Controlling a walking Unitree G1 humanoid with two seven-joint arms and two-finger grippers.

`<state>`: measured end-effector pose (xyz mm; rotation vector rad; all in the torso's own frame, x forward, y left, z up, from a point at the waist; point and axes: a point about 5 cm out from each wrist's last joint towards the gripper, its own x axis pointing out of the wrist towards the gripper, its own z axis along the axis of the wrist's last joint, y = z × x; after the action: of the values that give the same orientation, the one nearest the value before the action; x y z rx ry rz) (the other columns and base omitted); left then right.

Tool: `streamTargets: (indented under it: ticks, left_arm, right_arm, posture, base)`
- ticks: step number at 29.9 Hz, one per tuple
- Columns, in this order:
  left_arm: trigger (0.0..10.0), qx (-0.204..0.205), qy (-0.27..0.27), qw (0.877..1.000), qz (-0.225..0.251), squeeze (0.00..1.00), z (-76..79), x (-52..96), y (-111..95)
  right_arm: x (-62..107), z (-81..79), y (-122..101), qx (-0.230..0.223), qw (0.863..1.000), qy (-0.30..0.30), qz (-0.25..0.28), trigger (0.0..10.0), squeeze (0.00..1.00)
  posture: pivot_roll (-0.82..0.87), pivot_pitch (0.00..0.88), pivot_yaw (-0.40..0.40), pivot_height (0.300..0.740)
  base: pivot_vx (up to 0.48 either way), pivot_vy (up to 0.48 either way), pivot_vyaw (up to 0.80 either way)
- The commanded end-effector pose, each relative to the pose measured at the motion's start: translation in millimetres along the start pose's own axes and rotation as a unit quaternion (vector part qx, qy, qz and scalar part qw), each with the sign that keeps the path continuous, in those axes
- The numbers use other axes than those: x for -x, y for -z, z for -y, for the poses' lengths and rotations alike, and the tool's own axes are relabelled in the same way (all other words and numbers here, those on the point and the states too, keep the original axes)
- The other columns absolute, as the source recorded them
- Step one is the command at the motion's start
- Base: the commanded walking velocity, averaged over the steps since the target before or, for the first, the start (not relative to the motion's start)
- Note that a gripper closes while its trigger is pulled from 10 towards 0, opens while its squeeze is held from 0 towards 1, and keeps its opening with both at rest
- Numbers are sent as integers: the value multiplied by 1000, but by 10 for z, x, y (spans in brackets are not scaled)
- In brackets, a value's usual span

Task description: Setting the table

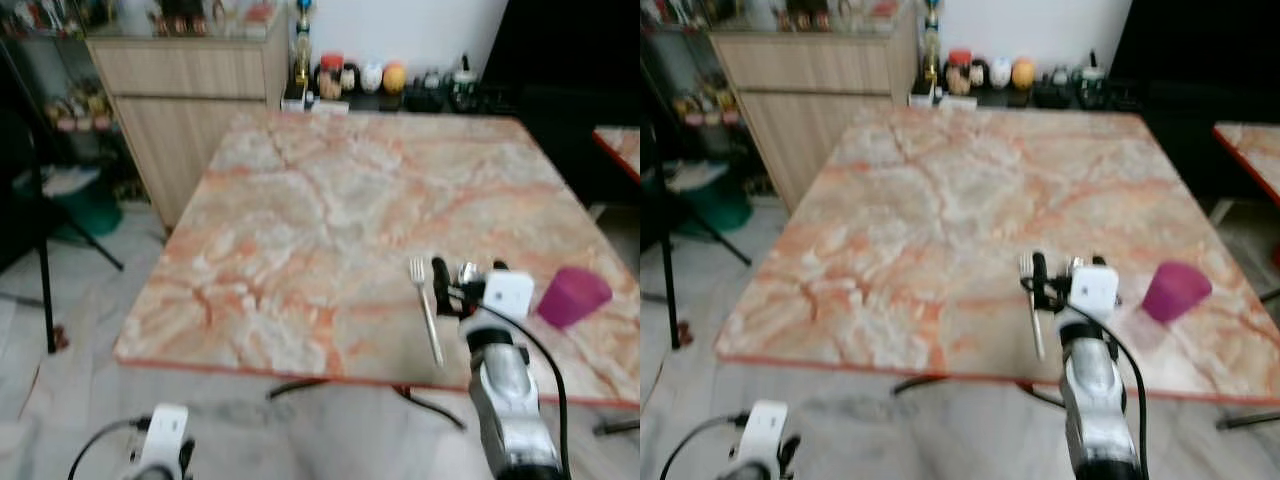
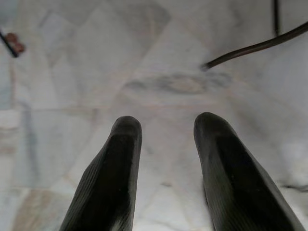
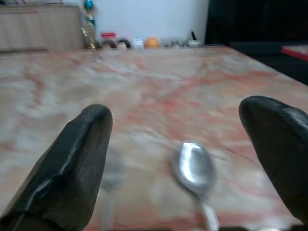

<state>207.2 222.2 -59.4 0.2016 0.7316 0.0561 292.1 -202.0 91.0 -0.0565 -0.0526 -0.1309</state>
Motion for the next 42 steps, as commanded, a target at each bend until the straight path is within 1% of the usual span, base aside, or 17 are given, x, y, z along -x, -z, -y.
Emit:
streamTargets:
  ticks: [1, 11, 12, 13, 14, 15, 16, 18, 19, 20, 22, 29, 32, 33, 36, 39, 42]
  left_arm:
    - [10000, 0, -3, 1000, -19, 0, -11, 41, 124]
    - [10000, -1, 0, 1000, -23, 0, -1, 43, 137]
    - [10000, -1, 0, 1000, -23, 0, -2, 44, 138]
    - [10000, -1, 0, 1000, -23, 0, -3, 44, 139]
    - [10000, -1, 0, 1000, -23, 0, -3, 44, 141]
    - [10000, -1, 0, 1000, -23, 0, -4, 45, 141]
    - [10000, -1, 0, 1000, -24, 0, -5, 45, 142]
    - [10000, -1, 0, 1000, -24, 0, -4, 45, 143]
    - [10000, -2, 1, 1000, -25, 0, -5, 45, 145]
    - [10000, -2, 1, 1000, -25, 0, -6, 45, 145]
    - [10000, -2, 1, 1000, -26, 0, -7, 44, 145]
    - [10000, -3, 2, 1000, -24, 0, 4, 42, 137]
    - [10000, -4, 2, 1000, -26, 0, 3, 43, 143]
    - [10000, -6, 3, 1000, -25, 0, 4, 43, 141]
    - [10000, -7, 3, 1000, -25, 0, -2, 44, 143]
    - [10000, -7, 2, 1000, -25, 0, -3, 44, 142]
    - [10000, -7, 3, 1000, -23, 0, -1, 43, 138]
  right_arm:
    - [-2, 1, -3, -6, 1000, 3, -2, 10000, 0]
    - [-6, 62, 76, -7, 999, 17, -38, 10000, 0]
    - [-4, 91, 97, -14, 998, 25, -47, 10000, 59]
    - [-4, 106, 105, -15, 998, 30, -51, 10000, 59]
    - [-7, 129, 123, -17, 997, 32, -61, 10000, 1000]
    - [-10, 142, 134, -19, 997, 33, -68, 10000, 1000]
    - [-16, 165, 183, -8, 995, 28, -93, 10000, 1000]
    - [-18, 176, 194, -3, 995, 27, -99, 10000, 1000]
    - [-30, 209, 207, -1, 993, 24, -112, 10000, 757]
    - [-37, 225, 210, 1, 993, 24, -117, 10000, 24]
    - [-56, 246, 207, 2, 992, 20, -123, 10000, 0]
    - [-120, 277, 194, 3, 990, 13, -142, 10000, 0]
    - [-136, 270, 203, -6, 988, 11, -151, 10000, 0]
    - [-140, 261, 224, -24, 987, 12, -160, 10000, 0]
    - [-146, 262, 261, -49, 983, 20, -177, 10000, 0]
    - [-150, 266, 272, -65, 981, 27, -182, 10000, 0]
    - [-158, 284, 278, -67, 979, 34, -187, 10000, 0]
  posture:
    - [-19, 0, -18, 740]
    - [-20, 0, -19, 740]
    - [-20, 0, -20, 740]
    - [-20, 0, -20, 740]
    - [-20, 0, -19, 740]
    - [-18, 0, -19, 740]
    - [-19, 0, -19, 740]
    - [-20, 0, -19, 740]
    - [-18, 0, -19, 740]
    - [-18, 0, -19, 740]
    - [-19, 0, -19, 740]
    - [-18, 0, -18, 740]
    - [-16, 0, -18, 740]
    - [-14, 0, -18, 740]
    - [-14, 0, -19, 740]
    - [-13, 0, -19, 740]
    - [-12, 0, -19, 740]
  base:
    - [0, 0, 0]
    - [0, 0, 0]
    - [0, 0, 0]
    - [0, 0, 0]
    - [0, 0, 0]
    - [0, 0, 0]
    - [0, 0, 0]
    - [0, 0, 0]
    - [0, 0, 0]
    - [0, 0, 0]
    - [0, 0, 0]
    - [0, 0, 0]
    - [0, 0, 0]
    - [0, 0, 0]
    - [0, 0, 0]
    - [0, 0, 0]
    - [0, 0, 0]
